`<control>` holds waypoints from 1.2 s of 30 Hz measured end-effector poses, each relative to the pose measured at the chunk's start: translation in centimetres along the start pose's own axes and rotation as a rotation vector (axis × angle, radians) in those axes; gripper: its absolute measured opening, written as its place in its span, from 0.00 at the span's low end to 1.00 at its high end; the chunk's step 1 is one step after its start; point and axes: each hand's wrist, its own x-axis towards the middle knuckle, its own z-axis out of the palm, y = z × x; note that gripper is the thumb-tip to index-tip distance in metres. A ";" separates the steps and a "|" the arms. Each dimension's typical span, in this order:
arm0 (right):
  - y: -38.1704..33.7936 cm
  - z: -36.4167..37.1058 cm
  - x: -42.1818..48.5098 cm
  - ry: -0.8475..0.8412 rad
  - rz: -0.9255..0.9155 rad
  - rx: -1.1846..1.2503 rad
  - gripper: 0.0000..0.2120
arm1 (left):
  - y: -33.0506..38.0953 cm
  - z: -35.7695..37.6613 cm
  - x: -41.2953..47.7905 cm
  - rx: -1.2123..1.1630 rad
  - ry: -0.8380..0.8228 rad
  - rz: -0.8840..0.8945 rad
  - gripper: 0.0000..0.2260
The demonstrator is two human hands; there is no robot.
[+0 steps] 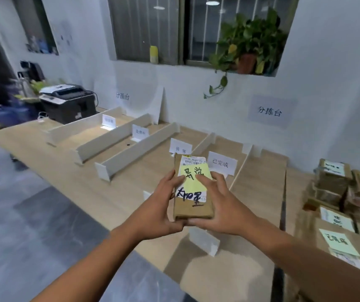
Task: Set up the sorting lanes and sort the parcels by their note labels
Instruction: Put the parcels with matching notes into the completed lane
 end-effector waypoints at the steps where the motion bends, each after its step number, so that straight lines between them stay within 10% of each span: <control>1: -1.0 1.4 1.8 -0.007 -0.010 0.007 0.54 | -1.4 -1.8 -0.5 0.017 0.010 -0.010 0.48; 14: -7.8 16.4 23.0 -0.076 -0.030 0.084 0.54 | -20.0 -19.9 -0.8 0.105 0.015 -0.094 0.49; 36: 16.2 34.7 49.9 -0.138 0.511 0.179 0.57 | -57.4 -20.0 26.7 -0.012 -0.492 -0.200 0.52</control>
